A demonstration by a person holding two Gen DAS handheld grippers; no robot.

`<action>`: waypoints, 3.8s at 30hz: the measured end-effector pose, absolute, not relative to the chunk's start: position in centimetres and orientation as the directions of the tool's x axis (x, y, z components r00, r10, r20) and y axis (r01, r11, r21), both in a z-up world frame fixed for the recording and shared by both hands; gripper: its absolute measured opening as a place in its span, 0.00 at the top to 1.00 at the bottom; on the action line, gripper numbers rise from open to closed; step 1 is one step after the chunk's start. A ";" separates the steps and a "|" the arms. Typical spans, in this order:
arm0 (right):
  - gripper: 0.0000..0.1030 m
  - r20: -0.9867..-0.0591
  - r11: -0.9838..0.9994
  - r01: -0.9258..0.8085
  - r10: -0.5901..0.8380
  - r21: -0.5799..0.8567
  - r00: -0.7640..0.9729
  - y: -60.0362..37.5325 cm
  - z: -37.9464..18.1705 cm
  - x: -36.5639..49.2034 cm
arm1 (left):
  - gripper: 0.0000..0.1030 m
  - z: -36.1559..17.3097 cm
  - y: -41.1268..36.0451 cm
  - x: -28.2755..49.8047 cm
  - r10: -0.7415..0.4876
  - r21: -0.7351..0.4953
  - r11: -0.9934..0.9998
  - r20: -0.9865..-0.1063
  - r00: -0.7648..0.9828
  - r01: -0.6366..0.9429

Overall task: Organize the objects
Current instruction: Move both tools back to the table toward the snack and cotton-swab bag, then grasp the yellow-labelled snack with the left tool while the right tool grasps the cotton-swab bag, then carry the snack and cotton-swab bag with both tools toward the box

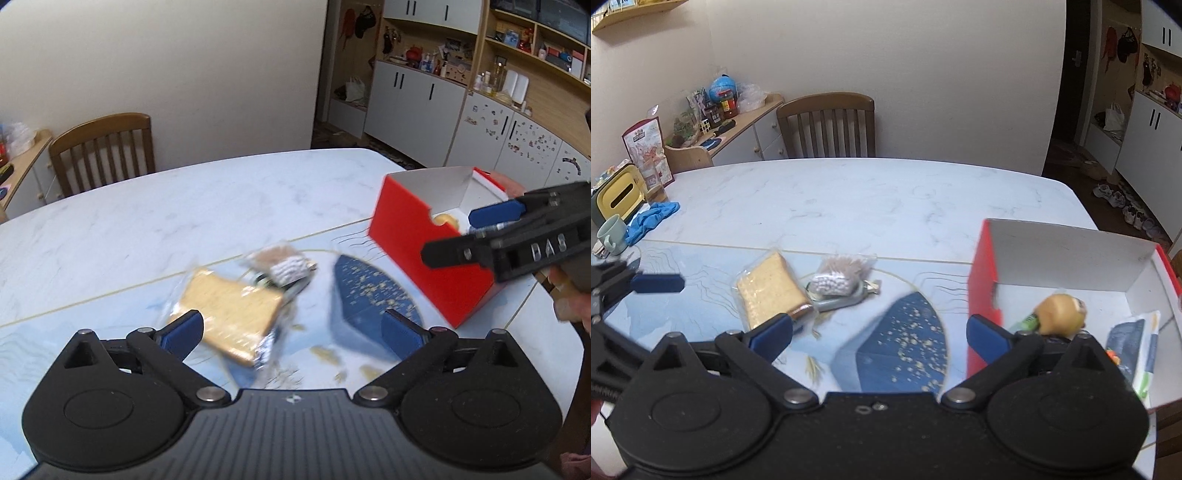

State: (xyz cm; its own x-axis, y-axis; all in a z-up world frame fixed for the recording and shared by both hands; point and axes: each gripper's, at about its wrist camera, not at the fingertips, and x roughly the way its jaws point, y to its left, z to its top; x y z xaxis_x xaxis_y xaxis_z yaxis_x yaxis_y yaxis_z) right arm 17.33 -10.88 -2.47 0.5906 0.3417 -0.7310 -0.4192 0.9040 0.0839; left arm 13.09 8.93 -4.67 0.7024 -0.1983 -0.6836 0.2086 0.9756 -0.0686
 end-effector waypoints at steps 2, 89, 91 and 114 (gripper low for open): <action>0.02 -0.737 0.907 -0.414 0.333 0.079 0.588 -10.0 -2.7 17.8 | 0.00 -5.3 10.0 12.7 -0.190 -0.067 0.978 -0.687 0.702 0.199; 0.68 -0.818 0.885 -0.455 0.332 0.099 0.470 -4.4 -6.6 21.6 | 0.54 -14.7 12.9 9.7 -0.043 0.055 0.990 -0.759 0.649 0.130; 0.68 -0.816 0.886 -0.452 0.338 0.106 0.470 -5.0 -6.3 21.1 | 0.61 -14.8 12.9 9.7 -0.038 0.055 0.991 -0.761 0.648 0.122; 0.68 -0.769 0.901 -0.409 0.361 0.142 0.529 -13.9 -2.4 17.5 | 0.84 -9.6 8.7 11.2 -0.082 -0.021 0.995 -0.752 0.654 0.101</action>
State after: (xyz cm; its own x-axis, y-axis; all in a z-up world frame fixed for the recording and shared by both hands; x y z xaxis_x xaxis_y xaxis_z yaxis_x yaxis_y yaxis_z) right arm 17.46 -13.85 -2.44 0.5285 0.3606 -0.7686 -0.4090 0.9015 0.1416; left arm 11.25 8.72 -9.61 0.6538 -0.0823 -0.7522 0.1012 0.9946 -0.0209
